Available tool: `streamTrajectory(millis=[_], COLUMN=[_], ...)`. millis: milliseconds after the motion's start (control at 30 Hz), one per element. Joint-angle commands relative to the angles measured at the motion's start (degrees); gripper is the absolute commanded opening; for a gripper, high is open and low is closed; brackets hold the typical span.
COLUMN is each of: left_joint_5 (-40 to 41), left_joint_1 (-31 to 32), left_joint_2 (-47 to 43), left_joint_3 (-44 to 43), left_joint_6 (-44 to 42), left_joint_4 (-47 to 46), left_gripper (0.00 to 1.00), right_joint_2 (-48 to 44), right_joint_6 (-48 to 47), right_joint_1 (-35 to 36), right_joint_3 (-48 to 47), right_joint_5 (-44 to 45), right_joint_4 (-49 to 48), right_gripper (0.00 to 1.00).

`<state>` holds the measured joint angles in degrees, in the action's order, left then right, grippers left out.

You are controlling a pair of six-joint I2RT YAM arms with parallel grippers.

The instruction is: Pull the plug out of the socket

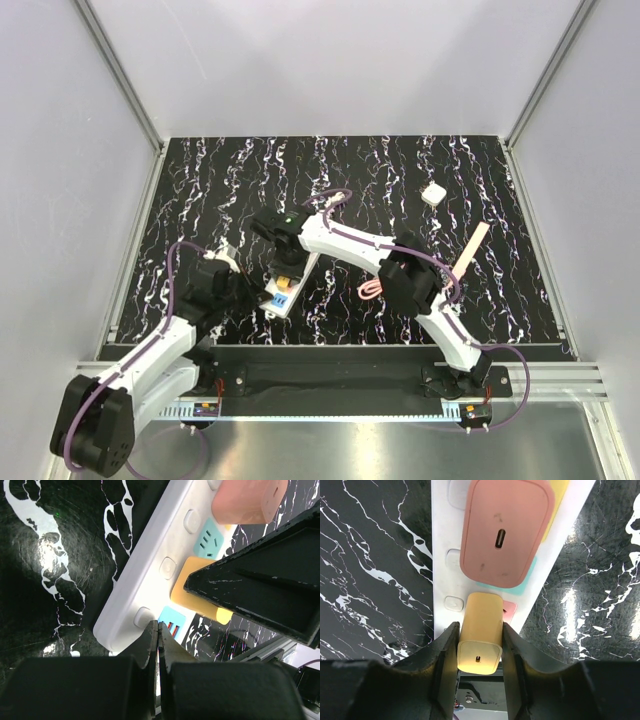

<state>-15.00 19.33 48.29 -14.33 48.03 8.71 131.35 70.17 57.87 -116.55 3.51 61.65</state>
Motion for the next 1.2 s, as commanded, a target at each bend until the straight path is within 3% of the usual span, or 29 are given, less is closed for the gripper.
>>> streamTrajectory(millis=[0,600,900,1033,1067,1133,1167], left_joint_5=[2.0,1.5,-1.8,-1.4,-1.2,-0.8,-0.9], left_joint_1=[-0.3,-0.3,-0.3,-0.3,-0.2,-0.3,-0.3], left_joint_2=[2.9,6.8,1.1,-2.8,-3.2,-3.7,-3.8], left_joint_3=[0.8,0.5,-0.1,-2.1,-3.6,-5.0,-5.5], left_joint_6=[-2.9,-3.1,-3.3,-4.3,-4.8,-6.1,-6.5], left_joint_4=[4.2,2.2,2.6,5.4,6.3,8.7,9.1], left_gripper=[0.0,0.0,0.0,0.0,0.0,0.0,0.0], right_joint_2=[0.8,4.7,-3.1,-11.1,-16.3,-26.5,-30.3], right_joint_6=[-1.3,-2.2,-9.1,-15.5,-16.8,-22.1,-24.6], right_joint_1=[0.6,1.4,1.4,0.7,0.2,-3.7,-6.0], right_joint_3=[-6.5,-20.6,-18.3,-8.5,-4.7,10.3,16.2], right_joint_5=[0.6,2.0,9.8,20.3,20.7,14.4,9.7], right_joint_4=[2.2,9.7,10.2,7.0,2.3,-5.8,-16.8], right_gripper=[0.0,0.0,0.0,0.0,0.0,0.0,0.0])
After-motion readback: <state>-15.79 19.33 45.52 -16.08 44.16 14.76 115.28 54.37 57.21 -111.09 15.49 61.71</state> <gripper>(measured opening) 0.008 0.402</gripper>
